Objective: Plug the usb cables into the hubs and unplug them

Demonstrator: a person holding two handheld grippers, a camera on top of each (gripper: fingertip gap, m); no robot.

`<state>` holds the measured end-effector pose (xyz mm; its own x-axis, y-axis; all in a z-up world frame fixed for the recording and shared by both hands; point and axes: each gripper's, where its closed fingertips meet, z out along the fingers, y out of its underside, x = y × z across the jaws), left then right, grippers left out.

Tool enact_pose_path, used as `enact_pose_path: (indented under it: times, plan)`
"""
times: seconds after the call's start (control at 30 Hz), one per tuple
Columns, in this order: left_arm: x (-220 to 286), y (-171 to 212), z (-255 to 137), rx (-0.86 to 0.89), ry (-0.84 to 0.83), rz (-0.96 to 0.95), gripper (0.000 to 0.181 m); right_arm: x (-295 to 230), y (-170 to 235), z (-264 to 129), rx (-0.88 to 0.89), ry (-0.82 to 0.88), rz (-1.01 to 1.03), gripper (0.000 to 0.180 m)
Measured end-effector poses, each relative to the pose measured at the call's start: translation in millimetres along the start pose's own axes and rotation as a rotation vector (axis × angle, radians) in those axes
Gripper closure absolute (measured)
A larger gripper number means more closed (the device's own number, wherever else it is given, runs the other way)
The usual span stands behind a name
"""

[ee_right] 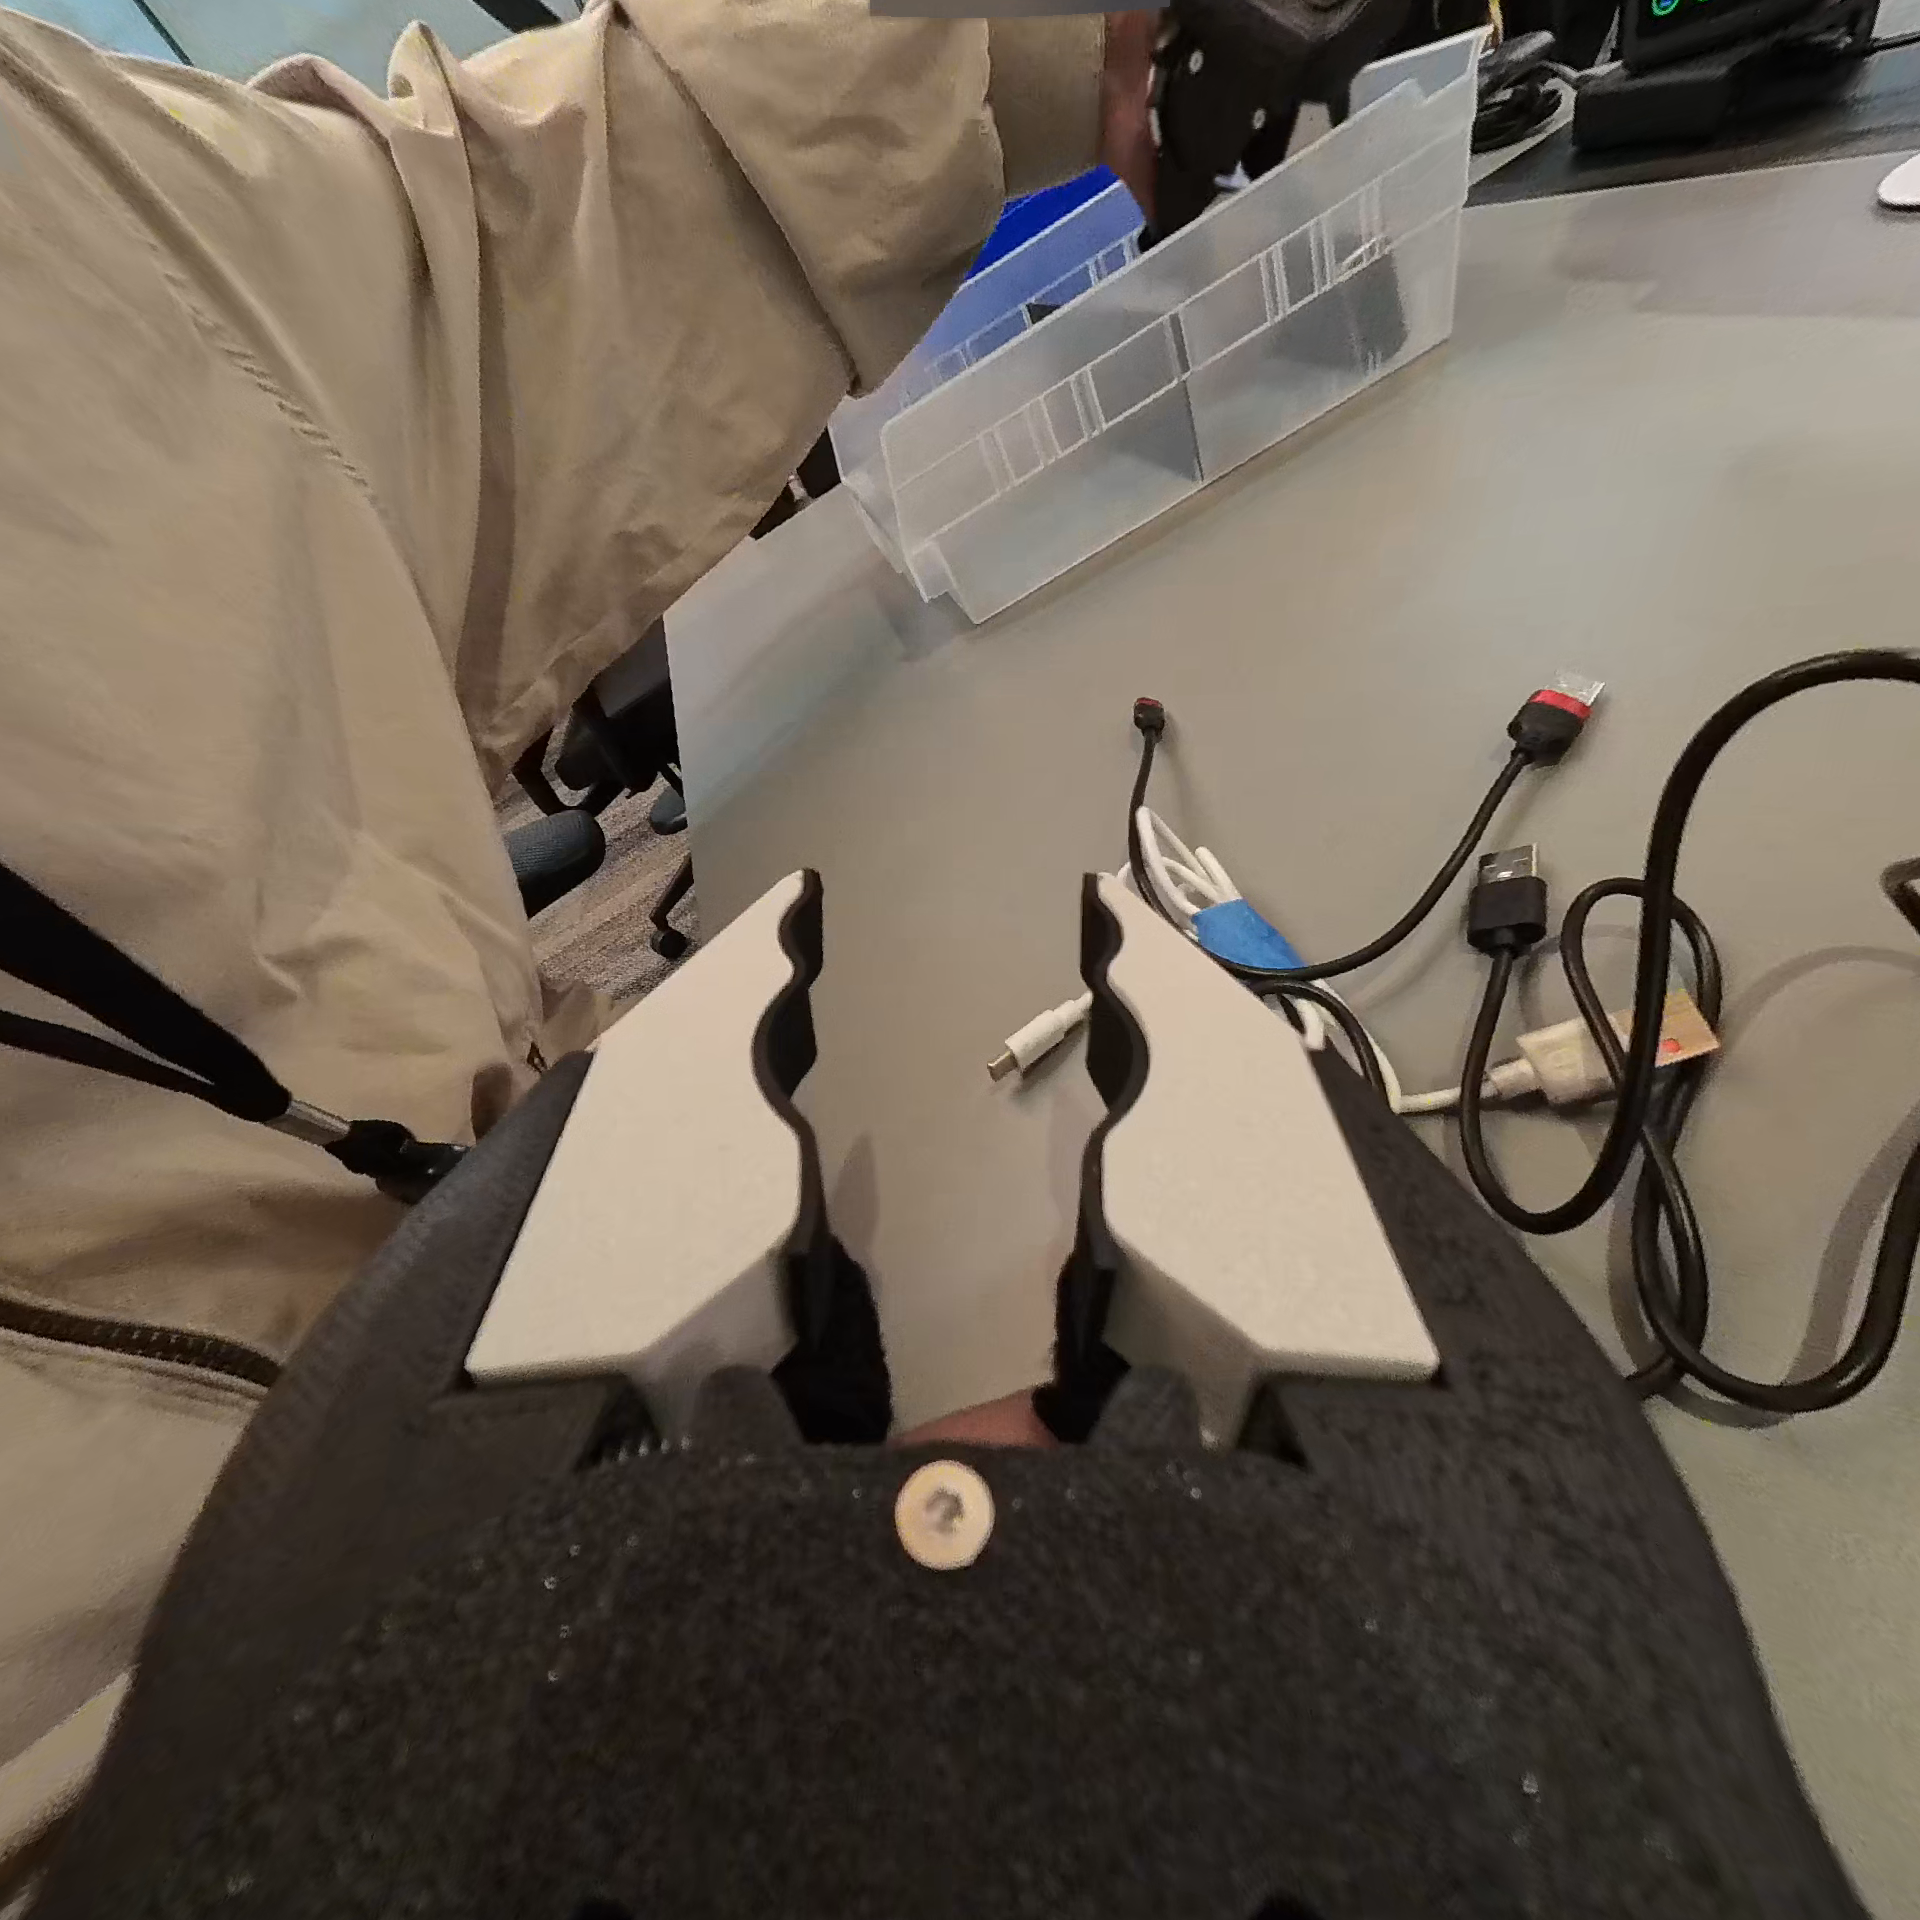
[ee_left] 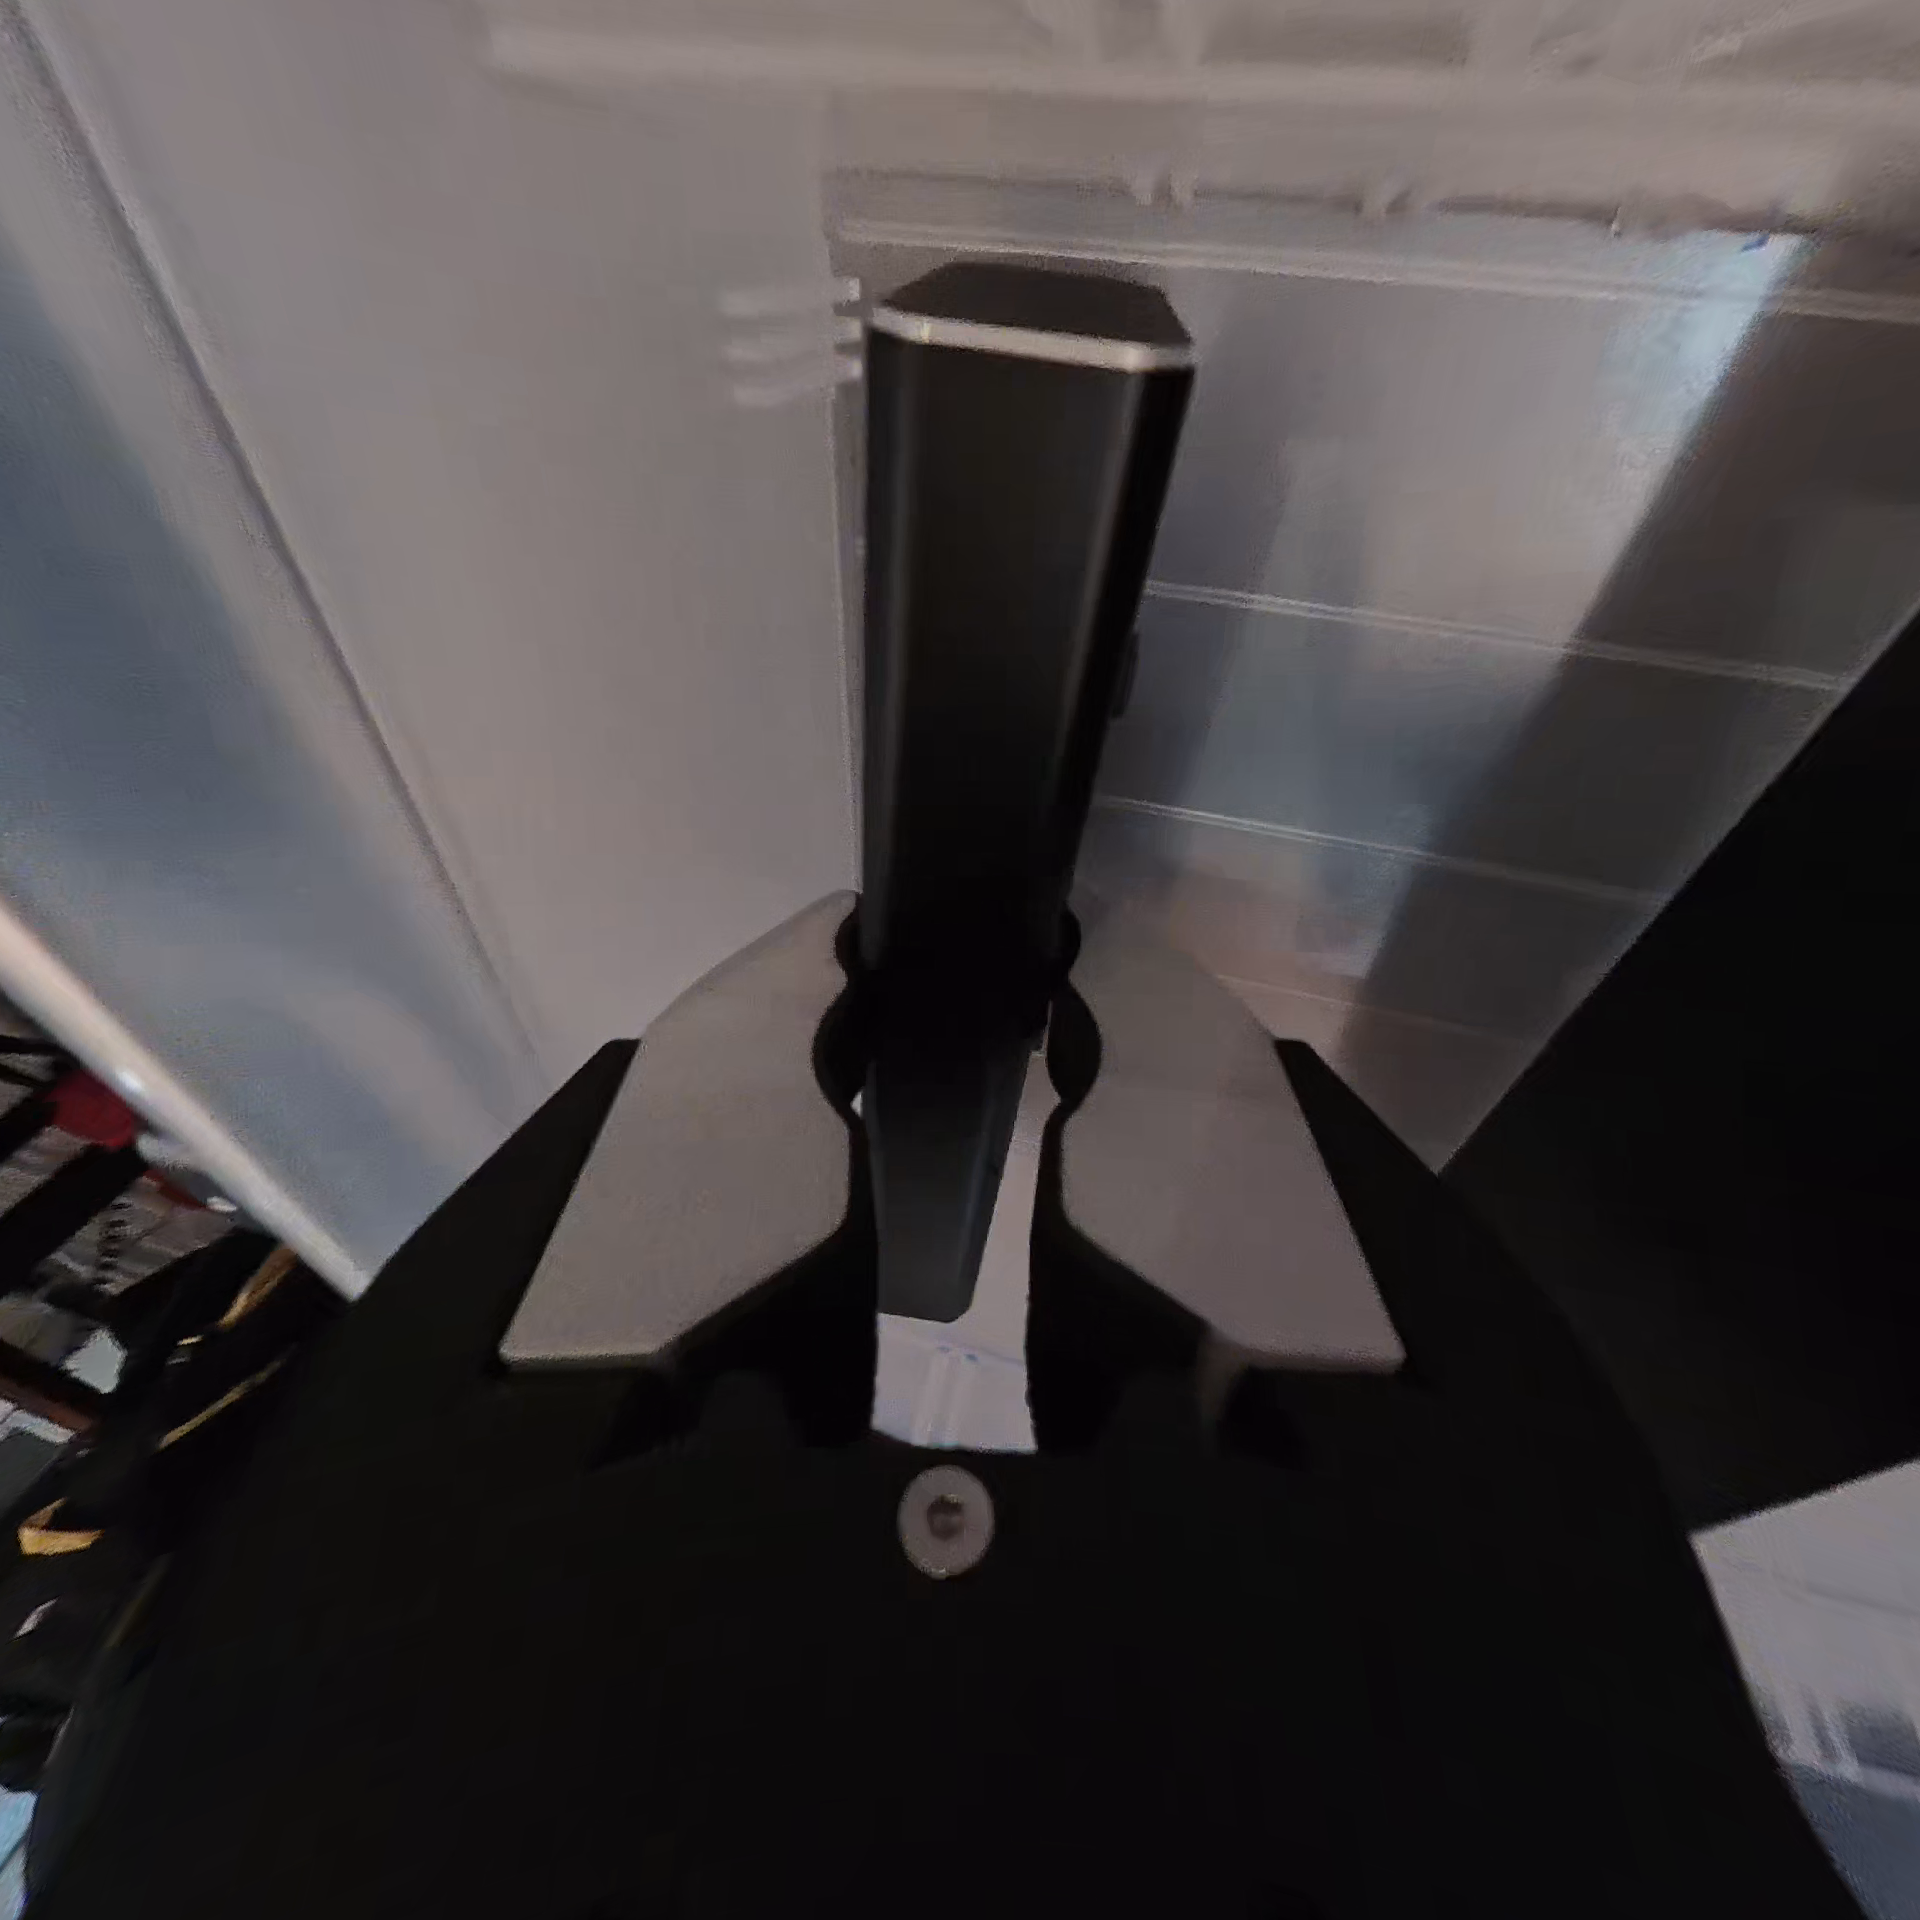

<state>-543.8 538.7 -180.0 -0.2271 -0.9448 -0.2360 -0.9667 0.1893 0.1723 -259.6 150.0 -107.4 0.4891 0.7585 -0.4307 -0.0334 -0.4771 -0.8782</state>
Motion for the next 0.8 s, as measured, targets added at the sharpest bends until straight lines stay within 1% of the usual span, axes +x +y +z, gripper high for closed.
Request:
enact_pose_path:
  times: [0.1, 0.17, 0.23, 0.4, 0.43, 0.5, 0.63, 0.7, 0.77, 0.8]
  plan:
    - [-1.6, -3.7, -7.5, 0.042, -0.014, 0.014, 0.152, 0.9, -1.6, -1.0, 0.008, 0.000, 0.008, 0.130]
    - [-1.3, -6.7, -23.9, 0.092, -0.009, -0.037, 0.152, 1.9, -3.5, -1.8, 0.018, 0.003, 0.010, 0.131]
    - [-5.7, -8.3, -48.2, 0.171, -0.032, -0.101, 0.152, 3.0, -6.0, -2.4, 0.028, 0.006, 0.006, 0.131]
    - [-3.6, -8.2, -122.8, 0.457, 0.012, -0.379, 0.152, 8.0, -17.3, -3.5, 0.006, 0.034, -0.106, 0.133]
    - [-2.0, -10.7, -140.7, 0.527, 0.010, -0.430, 0.152, 6.4, -21.4, -2.7, 0.008, 0.026, -0.115, 0.133]
    - [5.5, -24.3, -181.0, 0.724, 0.021, -0.523, 0.152, 2.7, -28.1, 0.7, 0.000, 0.008, -0.148, 0.133]
    - [35.7, -63.3, -258.3, 1.119, 0.031, -0.690, 0.152, -4.7, -48.0, 13.2, -0.020, -0.004, -0.251, 0.132]
    - [58.4, -86.5, -286.2, 1.294, 0.059, -0.810, 0.152, -15.3, -63.1, 20.9, -0.009, -0.036, -0.277, 0.132]
    - [88.0, -111.0, -303.0, 1.456, 0.128, -0.934, 0.152, -23.3, -77.0, 29.4, -0.007, -0.041, -0.298, 0.132]
    - [105.9, -124.1, -308.8, 1.541, 0.156, -0.961, 0.152, -28.0, -82.7, 32.7, 0.000, -0.046, -0.309, 0.132]
